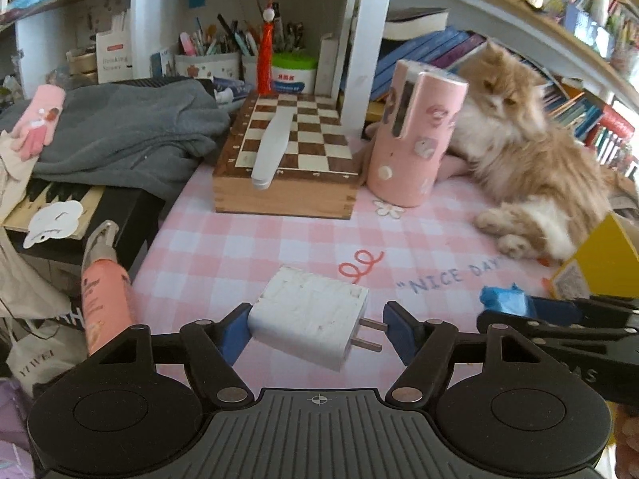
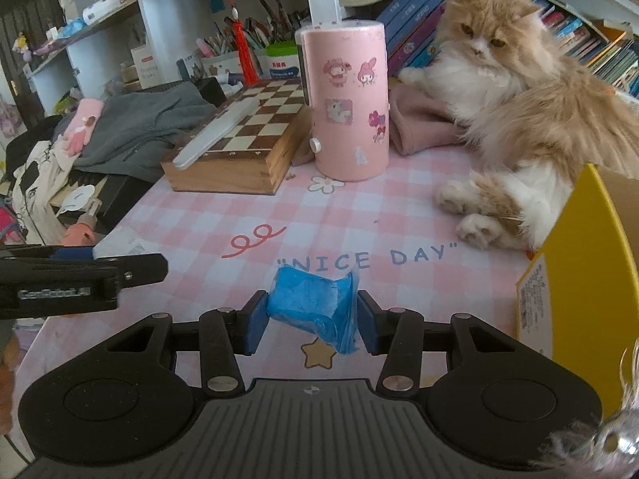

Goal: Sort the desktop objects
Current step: 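Carry the white charger and blue bag with both tools to the yellow box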

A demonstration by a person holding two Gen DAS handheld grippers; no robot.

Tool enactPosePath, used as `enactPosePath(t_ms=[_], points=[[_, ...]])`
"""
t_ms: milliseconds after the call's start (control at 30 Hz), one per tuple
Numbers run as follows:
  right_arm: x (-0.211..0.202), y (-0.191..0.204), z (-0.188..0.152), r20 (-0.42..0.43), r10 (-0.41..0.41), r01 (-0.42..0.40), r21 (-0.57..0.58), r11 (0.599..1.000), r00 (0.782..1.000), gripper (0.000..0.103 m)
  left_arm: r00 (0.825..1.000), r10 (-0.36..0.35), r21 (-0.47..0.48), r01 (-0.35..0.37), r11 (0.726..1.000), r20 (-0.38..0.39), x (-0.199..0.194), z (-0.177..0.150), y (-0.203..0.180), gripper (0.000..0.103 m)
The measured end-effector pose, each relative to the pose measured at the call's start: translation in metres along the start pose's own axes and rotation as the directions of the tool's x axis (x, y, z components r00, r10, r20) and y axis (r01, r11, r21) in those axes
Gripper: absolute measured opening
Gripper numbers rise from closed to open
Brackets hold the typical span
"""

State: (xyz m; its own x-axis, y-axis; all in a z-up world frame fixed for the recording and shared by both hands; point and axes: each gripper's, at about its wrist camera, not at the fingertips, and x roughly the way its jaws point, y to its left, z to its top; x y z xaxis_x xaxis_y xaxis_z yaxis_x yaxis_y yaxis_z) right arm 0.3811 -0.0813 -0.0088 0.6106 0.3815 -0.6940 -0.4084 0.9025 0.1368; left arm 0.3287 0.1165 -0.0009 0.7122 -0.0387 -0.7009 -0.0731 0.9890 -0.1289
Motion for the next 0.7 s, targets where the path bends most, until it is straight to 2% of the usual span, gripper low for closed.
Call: enactPosePath(t_ms=[333,700], points=[[-0.040,0.013,-0.017,0.028,0.004,-0.003,-0.025,1.000,1.000,0.043,0.997,-0.058,-0.043,0.060,0.997,0.049,-0.057,-0.025,0.002,0.071],[-0.080,0.028,-0.053,0.031,-0.007,0.008,-0.035,0.999,1.000,0.043,0.992,-0.113,-0.060,0.116,0.991,0.058,-0.102,-0.060,0.001,0.071]])
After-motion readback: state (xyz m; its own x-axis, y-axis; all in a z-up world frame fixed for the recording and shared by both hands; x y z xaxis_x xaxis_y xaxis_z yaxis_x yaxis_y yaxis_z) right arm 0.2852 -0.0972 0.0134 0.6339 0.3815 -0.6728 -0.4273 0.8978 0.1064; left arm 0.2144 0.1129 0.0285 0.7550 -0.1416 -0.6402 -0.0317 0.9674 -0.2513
